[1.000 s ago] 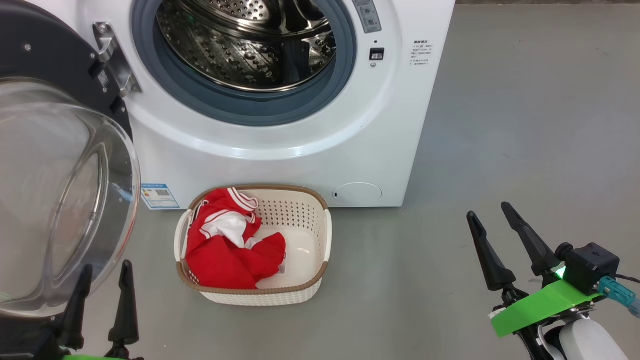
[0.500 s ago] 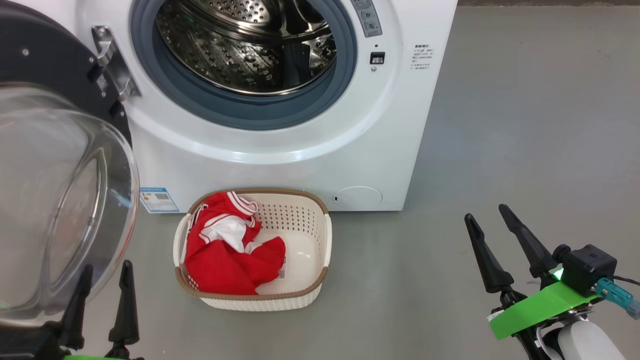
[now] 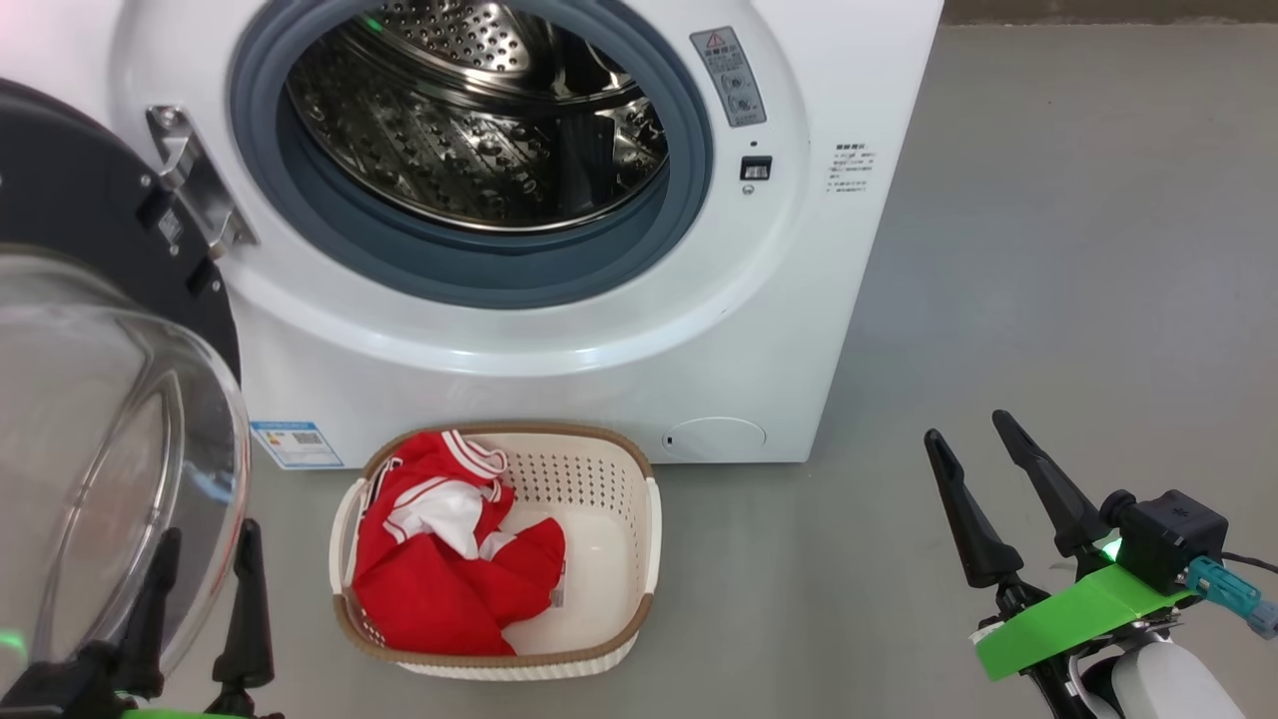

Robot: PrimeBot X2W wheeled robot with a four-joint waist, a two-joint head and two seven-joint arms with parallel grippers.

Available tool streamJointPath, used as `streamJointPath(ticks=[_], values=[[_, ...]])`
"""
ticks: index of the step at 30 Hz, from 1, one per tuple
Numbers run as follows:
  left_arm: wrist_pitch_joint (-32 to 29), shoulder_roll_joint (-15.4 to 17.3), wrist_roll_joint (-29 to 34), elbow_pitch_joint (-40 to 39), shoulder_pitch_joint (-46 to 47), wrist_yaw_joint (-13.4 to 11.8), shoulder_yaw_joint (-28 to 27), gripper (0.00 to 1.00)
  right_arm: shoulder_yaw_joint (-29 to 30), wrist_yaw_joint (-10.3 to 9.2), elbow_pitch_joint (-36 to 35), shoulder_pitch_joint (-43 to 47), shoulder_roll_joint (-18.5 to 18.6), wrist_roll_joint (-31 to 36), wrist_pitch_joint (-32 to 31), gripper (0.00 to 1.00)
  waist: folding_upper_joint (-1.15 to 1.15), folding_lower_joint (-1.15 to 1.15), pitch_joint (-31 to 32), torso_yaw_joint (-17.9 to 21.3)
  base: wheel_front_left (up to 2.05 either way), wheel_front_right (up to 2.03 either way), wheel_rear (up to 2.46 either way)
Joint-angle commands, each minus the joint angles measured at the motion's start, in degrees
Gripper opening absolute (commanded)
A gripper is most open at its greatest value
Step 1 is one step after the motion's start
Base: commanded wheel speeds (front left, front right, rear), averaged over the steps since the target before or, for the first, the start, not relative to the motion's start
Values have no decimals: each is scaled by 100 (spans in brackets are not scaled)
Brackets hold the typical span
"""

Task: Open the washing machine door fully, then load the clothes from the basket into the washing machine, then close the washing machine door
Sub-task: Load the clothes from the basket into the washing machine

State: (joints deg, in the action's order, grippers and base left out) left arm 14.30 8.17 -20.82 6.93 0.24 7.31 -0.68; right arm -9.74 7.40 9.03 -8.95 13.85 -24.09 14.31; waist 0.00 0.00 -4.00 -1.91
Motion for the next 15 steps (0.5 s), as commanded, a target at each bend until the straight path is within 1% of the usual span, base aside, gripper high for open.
streamJointPath(ticks=[1, 6, 15], values=[[70, 128, 30, -163, 145, 17, -249, 100, -110, 9, -140, -34, 42, 19, 69, 100, 0, 0, -9, 0, 94, -94, 0], [70, 104, 48, -191, 170, 18, -281, 100, -104, 9, -144, -48, 39, 21, 69, 100, 0, 0, -42, -2, 53, -53, 0], [70, 121, 24, -151, 211, 18, -258, 100, -95, 9, -150, -70, 41, 36, 69, 100, 0, 0, -68, -21, 1, -1, 0]])
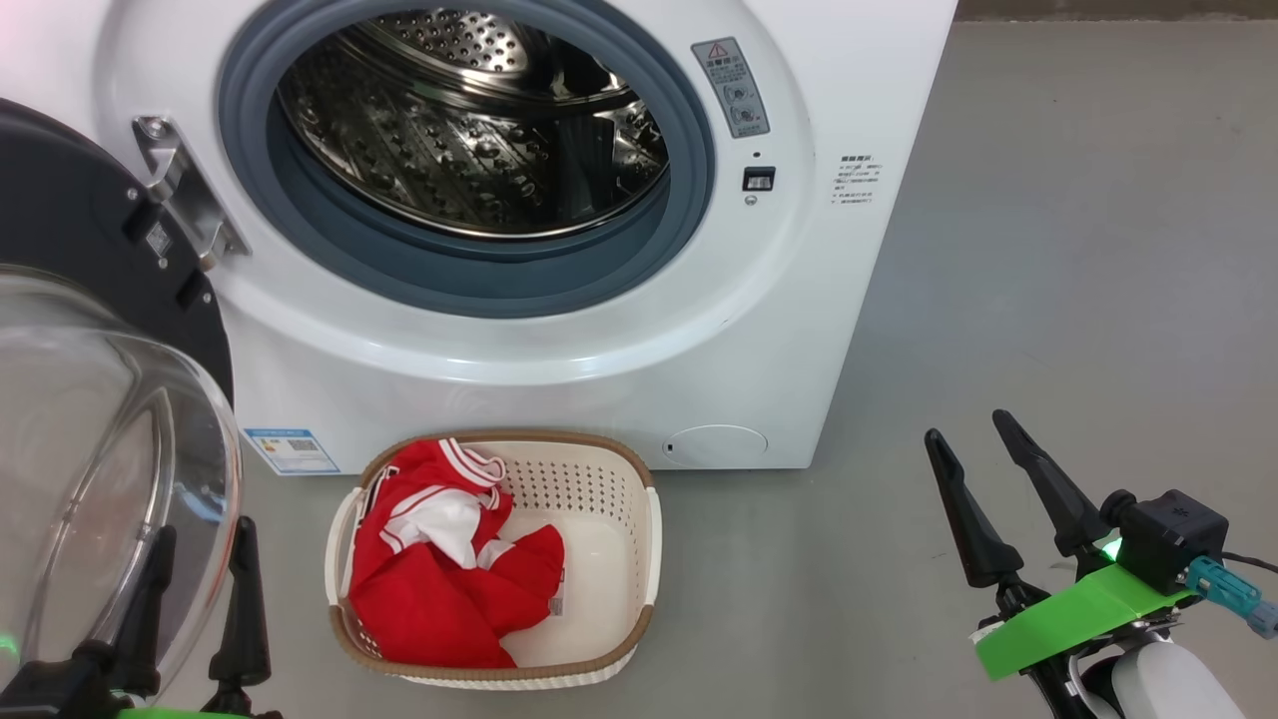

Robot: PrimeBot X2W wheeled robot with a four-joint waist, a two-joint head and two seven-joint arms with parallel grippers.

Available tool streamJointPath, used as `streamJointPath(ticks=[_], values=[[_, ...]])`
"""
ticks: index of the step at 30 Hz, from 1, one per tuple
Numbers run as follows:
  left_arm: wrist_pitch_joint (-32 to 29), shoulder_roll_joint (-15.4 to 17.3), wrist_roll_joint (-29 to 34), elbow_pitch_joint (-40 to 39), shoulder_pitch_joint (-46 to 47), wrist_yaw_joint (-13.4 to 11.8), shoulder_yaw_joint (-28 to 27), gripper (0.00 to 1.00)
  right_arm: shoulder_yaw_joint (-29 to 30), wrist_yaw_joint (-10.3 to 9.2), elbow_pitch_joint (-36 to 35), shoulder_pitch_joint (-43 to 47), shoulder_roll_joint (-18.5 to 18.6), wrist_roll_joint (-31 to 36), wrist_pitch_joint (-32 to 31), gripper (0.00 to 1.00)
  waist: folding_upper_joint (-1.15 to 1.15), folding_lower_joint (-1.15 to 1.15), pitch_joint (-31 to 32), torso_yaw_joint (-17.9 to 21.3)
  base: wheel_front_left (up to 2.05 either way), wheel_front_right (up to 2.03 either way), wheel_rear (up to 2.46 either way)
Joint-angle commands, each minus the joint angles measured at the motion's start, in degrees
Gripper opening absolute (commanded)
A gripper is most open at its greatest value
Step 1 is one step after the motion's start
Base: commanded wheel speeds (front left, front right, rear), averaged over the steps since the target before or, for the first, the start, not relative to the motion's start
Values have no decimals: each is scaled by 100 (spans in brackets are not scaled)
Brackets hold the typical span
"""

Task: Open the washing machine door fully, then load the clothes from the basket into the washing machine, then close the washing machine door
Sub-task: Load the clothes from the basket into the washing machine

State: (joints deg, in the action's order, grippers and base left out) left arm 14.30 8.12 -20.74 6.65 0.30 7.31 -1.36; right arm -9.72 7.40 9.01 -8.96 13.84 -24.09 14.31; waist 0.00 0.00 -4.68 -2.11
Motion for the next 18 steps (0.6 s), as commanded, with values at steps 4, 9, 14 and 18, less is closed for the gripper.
streamJointPath(ticks=[4, 9, 14, 18], values=[[70, 126, 28, -100, 215, 18, -198, 100, -106, 9, -140, -73, 38, 37, 69, 100, 0, 0, 7, -8, 0, 0, 0], [70, 131, 37, -96, 223, 18, -200, 100, -114, 9, -137, -83, 34, 37, 69, 100, 0, 0, -3, -5, 0, 0, 0], [70, 135, 40, -93, 236, 18, -205, 100, -113, 9, -135, -95, 29, 43, 69, 100, 0, 0, -29, -4, 0, 0, 0], [70, 135, 43, -83, 244, 18, -210, 100, -107, 9, -134, -100, 25, 46, 69, 100, 0, 0, -42, -3, 0, 0, 0]])
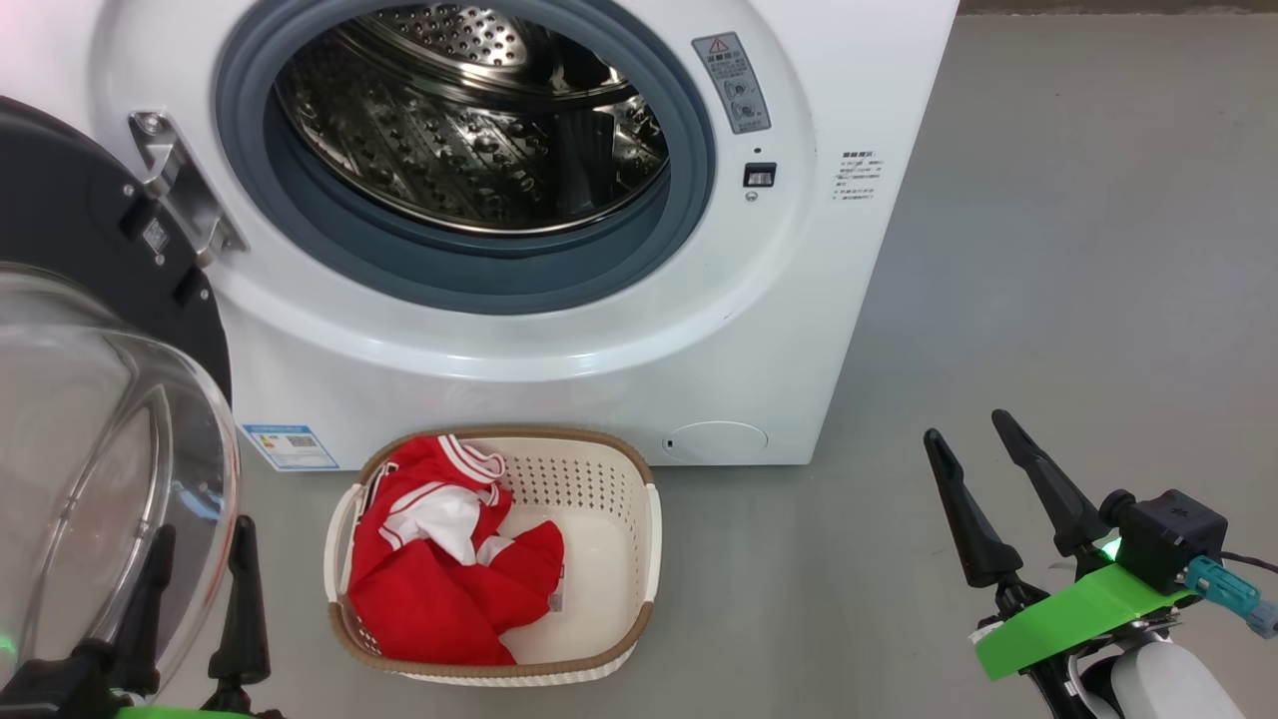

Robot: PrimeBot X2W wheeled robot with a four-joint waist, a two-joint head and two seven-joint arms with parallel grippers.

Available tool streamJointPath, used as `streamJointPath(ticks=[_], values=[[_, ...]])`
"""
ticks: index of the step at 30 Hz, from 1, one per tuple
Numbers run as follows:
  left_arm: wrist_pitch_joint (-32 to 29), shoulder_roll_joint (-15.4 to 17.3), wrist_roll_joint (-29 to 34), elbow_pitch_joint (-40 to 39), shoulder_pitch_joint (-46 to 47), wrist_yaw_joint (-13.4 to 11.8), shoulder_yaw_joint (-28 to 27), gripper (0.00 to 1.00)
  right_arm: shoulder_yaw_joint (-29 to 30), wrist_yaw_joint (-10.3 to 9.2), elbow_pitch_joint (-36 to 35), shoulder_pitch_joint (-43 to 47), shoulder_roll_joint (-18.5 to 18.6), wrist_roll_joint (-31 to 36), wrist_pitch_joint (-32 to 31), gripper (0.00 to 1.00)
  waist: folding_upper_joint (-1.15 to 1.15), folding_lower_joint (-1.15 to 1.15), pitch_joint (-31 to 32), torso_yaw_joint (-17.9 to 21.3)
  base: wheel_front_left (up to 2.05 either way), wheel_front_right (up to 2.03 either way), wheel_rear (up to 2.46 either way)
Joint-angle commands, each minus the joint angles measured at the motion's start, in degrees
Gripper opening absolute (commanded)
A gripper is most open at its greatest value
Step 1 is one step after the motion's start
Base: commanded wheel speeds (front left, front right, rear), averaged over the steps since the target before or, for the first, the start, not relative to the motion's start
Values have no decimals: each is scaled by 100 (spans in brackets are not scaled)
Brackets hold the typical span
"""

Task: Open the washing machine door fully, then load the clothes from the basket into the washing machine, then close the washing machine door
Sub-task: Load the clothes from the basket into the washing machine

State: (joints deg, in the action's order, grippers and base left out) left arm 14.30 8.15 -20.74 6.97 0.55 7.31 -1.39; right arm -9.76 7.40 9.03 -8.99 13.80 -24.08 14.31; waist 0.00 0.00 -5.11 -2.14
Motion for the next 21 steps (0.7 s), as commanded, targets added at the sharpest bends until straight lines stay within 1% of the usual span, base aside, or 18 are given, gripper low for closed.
streamJointPath(ticks=[1, 21], values=[[70, 133, 45, -111, 221, 18, -207, 100, -102, 9, -134, -97, 27, 45, 69, 100, 0, 0, 1, 0, 0, 0, 0], [70, 117, 88, -71, 252, 18, -249, 100, -99, 9, -140, -116, 28, 65, 69, 100, 0, 0, -71, 1, 0, 0, 0]])
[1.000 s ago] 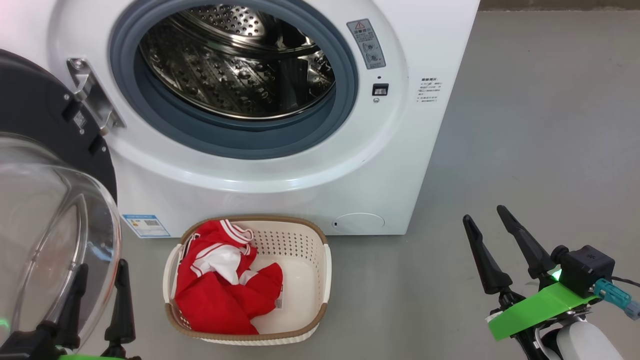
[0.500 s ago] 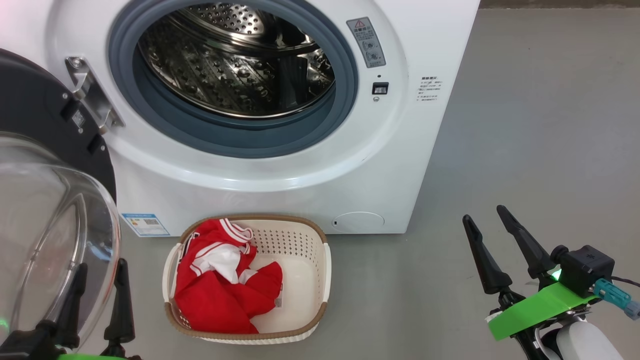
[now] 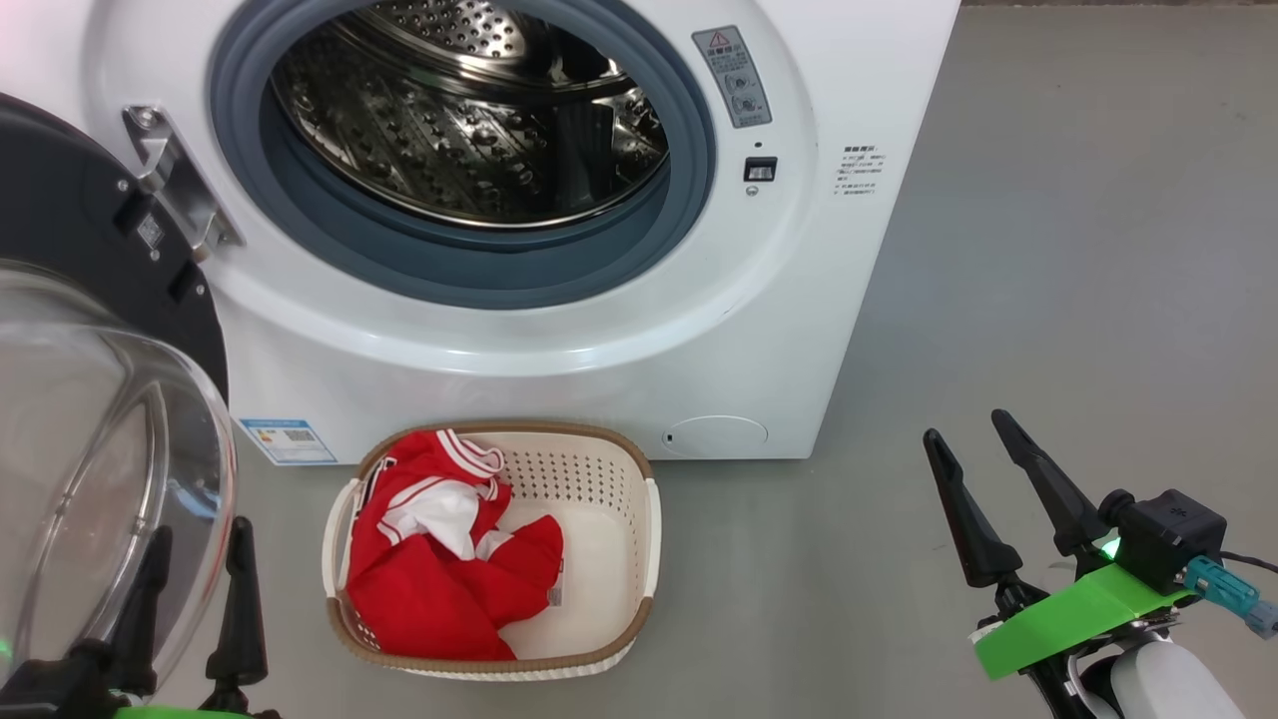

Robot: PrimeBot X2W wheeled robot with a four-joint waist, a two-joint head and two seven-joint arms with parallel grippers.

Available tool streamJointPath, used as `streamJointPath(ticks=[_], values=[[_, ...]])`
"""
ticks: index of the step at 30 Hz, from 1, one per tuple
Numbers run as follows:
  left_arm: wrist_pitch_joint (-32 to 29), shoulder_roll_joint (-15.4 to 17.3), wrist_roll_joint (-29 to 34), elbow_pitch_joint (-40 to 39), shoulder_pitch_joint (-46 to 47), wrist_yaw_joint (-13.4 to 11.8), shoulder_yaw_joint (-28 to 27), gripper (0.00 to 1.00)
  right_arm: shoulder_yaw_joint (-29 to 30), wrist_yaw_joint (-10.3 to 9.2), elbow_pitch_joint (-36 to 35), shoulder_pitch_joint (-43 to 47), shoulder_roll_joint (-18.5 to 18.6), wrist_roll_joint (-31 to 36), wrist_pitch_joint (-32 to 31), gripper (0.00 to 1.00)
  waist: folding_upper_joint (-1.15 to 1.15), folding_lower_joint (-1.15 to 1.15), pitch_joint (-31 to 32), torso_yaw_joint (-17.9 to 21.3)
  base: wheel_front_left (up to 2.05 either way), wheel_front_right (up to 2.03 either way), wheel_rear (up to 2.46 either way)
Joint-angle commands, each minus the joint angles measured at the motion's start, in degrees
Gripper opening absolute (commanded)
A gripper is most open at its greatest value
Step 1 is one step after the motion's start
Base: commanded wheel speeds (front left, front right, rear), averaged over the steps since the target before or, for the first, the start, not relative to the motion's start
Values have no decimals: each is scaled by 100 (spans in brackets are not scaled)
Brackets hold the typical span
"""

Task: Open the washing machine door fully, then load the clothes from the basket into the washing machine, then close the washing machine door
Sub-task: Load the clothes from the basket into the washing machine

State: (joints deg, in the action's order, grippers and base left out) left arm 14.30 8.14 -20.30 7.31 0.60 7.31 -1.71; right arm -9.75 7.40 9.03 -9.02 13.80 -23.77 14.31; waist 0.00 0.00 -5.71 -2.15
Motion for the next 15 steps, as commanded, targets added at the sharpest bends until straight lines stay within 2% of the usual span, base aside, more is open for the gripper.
streamJointPath(ticks=[1, 15], values=[[70, 118, 47, -102, 253, 18, -218, 100, -99, 9, -145, -119, 25, 37, 69, 100, 0, 0, -31, 5, 0, 0, 0], [70, 169, 12, 60, 645, 18, -101, 100, -61, 9, -229, -329, -68, 133, 69, 100, 0, 0, -630, 90, 0, 0, 0]])
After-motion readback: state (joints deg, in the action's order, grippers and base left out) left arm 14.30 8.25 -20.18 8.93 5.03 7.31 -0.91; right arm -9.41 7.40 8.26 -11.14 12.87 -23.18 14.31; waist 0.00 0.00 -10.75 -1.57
